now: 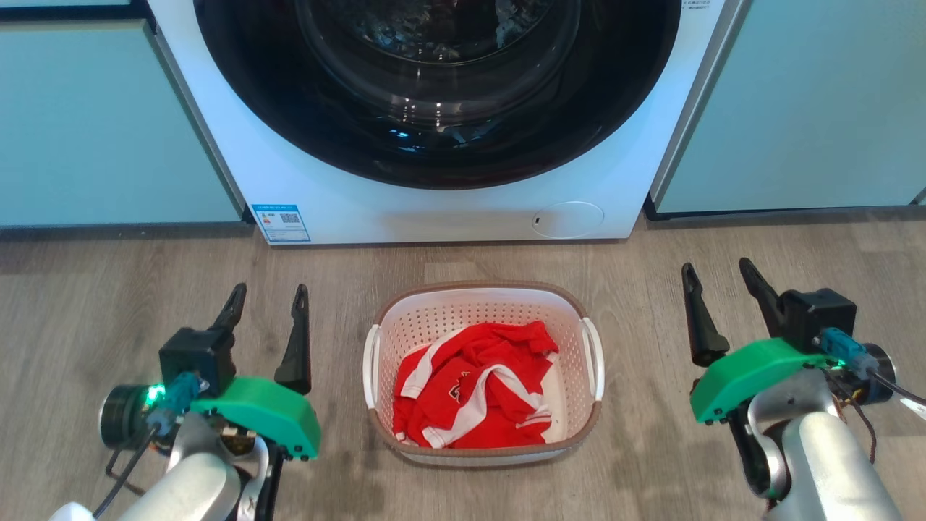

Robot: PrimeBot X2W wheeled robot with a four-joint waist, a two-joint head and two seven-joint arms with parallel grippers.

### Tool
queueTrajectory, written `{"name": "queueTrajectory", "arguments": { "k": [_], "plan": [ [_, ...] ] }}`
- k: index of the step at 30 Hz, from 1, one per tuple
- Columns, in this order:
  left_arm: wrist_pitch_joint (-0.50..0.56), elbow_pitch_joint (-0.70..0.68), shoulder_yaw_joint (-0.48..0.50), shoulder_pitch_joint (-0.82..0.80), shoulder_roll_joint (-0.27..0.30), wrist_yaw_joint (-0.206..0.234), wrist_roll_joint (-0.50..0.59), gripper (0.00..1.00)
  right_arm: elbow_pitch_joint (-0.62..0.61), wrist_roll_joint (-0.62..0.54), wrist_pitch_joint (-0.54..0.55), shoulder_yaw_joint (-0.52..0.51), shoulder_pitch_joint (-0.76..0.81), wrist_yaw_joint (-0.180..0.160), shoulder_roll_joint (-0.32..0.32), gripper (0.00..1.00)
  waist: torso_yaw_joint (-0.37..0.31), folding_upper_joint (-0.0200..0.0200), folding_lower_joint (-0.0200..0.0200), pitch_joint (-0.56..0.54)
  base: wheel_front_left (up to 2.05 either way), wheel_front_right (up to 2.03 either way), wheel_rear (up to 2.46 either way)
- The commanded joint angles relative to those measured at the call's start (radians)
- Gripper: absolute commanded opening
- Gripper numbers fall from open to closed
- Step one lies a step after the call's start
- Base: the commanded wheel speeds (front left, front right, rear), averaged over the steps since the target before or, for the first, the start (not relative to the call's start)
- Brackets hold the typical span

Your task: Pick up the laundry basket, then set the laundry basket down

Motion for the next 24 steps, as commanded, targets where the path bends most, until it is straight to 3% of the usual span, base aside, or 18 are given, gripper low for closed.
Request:
{"name": "queueTrajectory", "arguments": {
  "k": [1,4,5,6,9,24],
  "plan": [
    [-0.004,-0.028,0.042,-0.030,0.035,0.007,0.008,1.00,-0.041,0.002,0.001,0.022,-0.008,-0.002,0.006,1.00,0.001,0.0000,0.0000,0.000,0.00,0.00,0.00],
    [-0.003,-0.028,0.038,-0.034,0.038,0.009,0.013,1.00,-0.042,0.003,0.000,0.022,-0.009,-0.002,0.006,1.00,0.002,0.0000,0.0000,0.001,0.00,0.00,0.00],
    [-0.003,-0.028,0.038,-0.034,0.039,0.009,0.014,0.00,-0.042,0.003,0.000,0.022,-0.009,-0.002,0.006,0.00,0.002,0.0000,0.0000,0.000,0.00,0.00,0.00],
    [0.000,0.002,-0.003,0.001,0.000,-0.001,0.000,0.00,0.002,0.001,-0.001,0.000,0.001,0.000,0.000,0.00,0.002,0.0000,0.0000,0.001,0.00,0.00,0.00],
    [0.000,0.046,-0.021,0.029,-0.022,0.000,0.000,0.00,0.056,0.000,0.000,0.007,0.022,0.000,0.000,0.00,0.002,0.0000,0.0000,0.001,0.00,0.00,0.00],
    [0.027,0.078,0.063,0.041,-0.067,-0.068,-0.121,0.00,0.064,0.176,0.013,-0.004,0.027,0.000,-0.005,0.00,0.001,0.0000,0.0000,-0.004,0.00,0.00,0.00]
  ]
}}
